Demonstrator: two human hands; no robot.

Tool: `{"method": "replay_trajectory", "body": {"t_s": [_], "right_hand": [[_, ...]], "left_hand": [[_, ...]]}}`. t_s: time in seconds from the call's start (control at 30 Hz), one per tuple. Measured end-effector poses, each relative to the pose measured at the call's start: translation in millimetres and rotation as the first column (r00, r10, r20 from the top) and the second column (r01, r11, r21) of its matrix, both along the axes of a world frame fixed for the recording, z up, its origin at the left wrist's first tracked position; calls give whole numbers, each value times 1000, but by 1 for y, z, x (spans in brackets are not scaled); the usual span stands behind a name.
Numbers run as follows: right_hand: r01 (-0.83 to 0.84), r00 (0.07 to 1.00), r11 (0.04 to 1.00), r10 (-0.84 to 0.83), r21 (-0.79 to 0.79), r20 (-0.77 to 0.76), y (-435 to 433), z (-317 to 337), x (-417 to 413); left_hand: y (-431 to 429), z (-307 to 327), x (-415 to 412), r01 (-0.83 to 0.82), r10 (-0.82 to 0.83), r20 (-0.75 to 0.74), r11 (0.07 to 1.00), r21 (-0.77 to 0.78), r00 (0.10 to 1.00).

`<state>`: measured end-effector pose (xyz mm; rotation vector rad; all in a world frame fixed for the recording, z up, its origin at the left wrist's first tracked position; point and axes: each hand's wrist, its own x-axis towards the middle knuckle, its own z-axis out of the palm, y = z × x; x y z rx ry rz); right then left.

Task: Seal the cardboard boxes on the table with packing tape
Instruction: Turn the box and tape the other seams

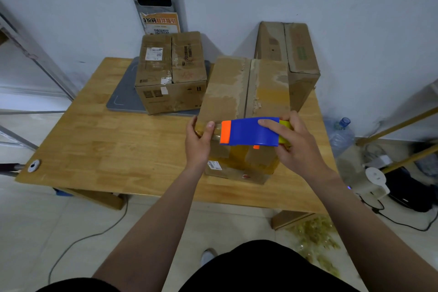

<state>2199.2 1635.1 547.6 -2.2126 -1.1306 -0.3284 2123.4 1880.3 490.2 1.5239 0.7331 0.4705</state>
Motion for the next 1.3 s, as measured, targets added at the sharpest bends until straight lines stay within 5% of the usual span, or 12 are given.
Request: {"method": "replay_trajectory", "body": {"t_s": [0.3, 0.57, 1.03, 1.3], "right_hand": [[-1, 999, 1000, 2, 22, -51, 5, -2, 2], [-3, 998, 1000, 4, 25, -62, 4, -4, 4], [-43, 998, 990, 49, -137, 41, -5, 7, 10], [29, 995, 997, -22, -69, 97, -42, 6, 19]], "left_hand": [[8, -1, -8, 37, -31, -48, 990, 133, 998], [18, 16, 19, 85, 28, -188, 819, 567, 982], [15, 16, 20, 102, -1, -215, 882, 461, 977], [12, 15, 20, 87, 16, -207, 872, 481, 978]]}}
